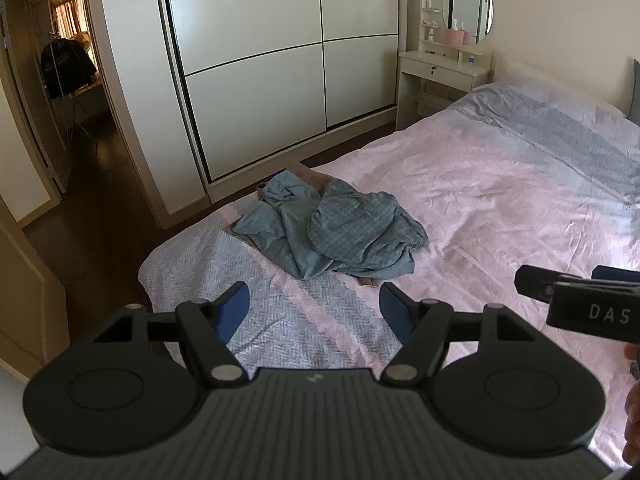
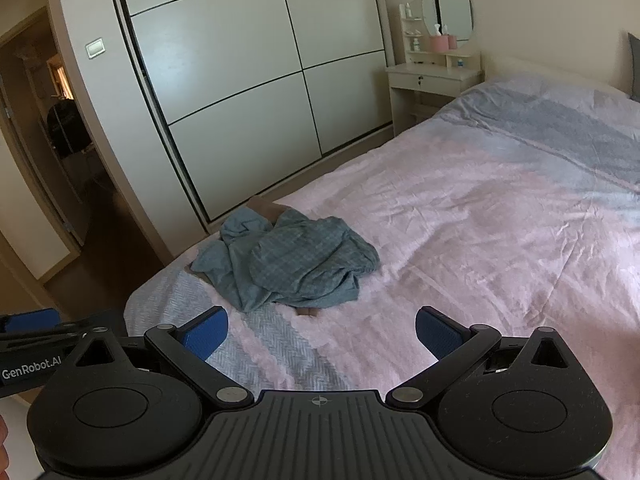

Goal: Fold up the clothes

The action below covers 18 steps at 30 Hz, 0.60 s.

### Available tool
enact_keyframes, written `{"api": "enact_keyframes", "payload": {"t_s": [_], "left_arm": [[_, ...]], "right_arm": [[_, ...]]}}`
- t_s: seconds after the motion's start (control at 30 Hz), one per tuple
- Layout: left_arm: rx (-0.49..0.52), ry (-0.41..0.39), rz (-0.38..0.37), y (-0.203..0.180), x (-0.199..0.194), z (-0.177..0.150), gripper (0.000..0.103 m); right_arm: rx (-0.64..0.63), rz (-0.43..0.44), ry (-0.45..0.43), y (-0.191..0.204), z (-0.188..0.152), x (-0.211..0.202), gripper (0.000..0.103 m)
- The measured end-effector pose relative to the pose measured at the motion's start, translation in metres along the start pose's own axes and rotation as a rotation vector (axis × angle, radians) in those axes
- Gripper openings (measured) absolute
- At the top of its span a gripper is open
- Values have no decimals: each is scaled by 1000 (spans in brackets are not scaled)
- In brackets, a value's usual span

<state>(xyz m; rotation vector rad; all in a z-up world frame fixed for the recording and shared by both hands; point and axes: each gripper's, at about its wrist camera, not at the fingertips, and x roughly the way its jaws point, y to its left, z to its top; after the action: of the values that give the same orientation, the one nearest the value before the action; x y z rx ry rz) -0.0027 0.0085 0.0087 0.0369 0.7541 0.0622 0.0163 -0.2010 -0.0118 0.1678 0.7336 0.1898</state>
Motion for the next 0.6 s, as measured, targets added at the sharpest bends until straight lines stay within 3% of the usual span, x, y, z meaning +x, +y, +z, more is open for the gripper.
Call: {"api": "enact_keyframes", "payload": {"t_s": [0.33,0.6], "left_arm": [[4,17,-9,8,11,2,68],[10,59,-34,23,46,8,68]], "right_arm": [[16,-12,10,4,0,5,102],[58,-55,52,2,-3,33,102]]}}
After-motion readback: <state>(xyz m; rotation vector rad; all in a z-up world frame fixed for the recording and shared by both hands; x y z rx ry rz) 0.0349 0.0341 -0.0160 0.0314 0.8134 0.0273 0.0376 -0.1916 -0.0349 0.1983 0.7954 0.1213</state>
